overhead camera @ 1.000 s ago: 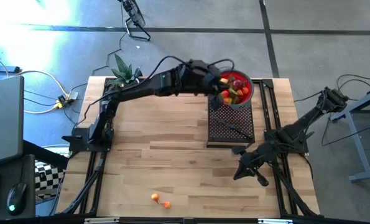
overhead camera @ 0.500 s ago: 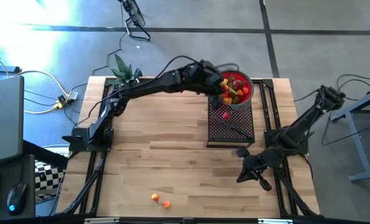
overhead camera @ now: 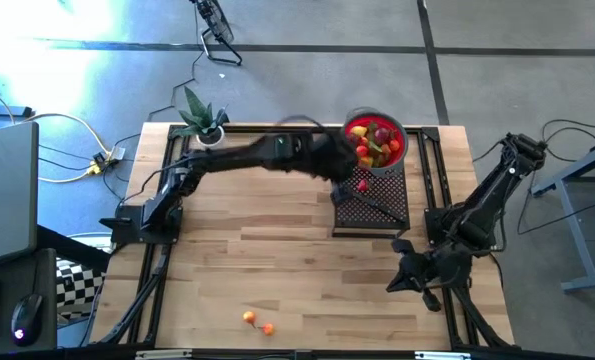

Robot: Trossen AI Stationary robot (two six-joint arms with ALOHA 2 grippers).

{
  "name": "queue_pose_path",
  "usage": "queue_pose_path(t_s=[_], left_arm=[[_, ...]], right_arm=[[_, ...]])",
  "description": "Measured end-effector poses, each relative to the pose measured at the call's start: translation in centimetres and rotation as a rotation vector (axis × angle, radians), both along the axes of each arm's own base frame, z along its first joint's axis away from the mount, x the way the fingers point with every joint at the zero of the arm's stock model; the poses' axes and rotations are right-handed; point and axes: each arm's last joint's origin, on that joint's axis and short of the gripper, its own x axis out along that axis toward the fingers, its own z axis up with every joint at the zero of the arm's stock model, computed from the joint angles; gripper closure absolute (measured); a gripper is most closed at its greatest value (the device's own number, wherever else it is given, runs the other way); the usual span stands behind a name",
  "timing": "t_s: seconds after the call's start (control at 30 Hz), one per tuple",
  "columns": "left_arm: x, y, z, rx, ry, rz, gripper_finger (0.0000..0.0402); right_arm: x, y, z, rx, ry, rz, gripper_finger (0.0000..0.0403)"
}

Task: Pick & Place Fruit
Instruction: Put the strawberry into the strainer bowl on the shelf

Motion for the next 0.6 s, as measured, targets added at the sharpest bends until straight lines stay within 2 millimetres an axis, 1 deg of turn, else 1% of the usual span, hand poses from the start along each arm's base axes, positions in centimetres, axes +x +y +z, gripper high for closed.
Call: queue_pose_path(t_s=[0.07, 0.13, 0.33, 0.4, 0.5, 0.6], left_arm=[[0.6, -1.3, -1.0, 0.031, 0.036, 0.013, 0.0402], [0.6, -2.6, -1.3, 0.060, 0.058, 0.020, 0.0402], [0.7, -5.8, -1.2, 0.054, 0.054, -0.063, 0.0402], [0.8, -6.7, -1.1, 0.051, 0.033, -0.085, 0.0402], [1.0, -7.5, -0.7, 0.049, -0.020, -0.102, 0.0402], [1.2, -7.7, -0.4, 0.049, -0.061, -0.105, 0.0402]], right_arm=[[-0.4, 0.1, 0.2, 0.003, -0.018, -0.015, 0.0400], [-0.8, 0.2, 0.4, 0.003, -0.037, -0.026, 0.0400], [-1.7, 0.1, 1.2, -0.054, -0.136, -0.030, 0.0400], [-1.9, -0.1, 1.4, -0.086, -0.163, 0.014, 0.0400], [-2.1, -0.6, 2.0, -0.119, -0.209, 0.130, 0.0400], [-2.3, -2.0, 3.0, -0.114, -0.257, 0.160, 0.0400]])
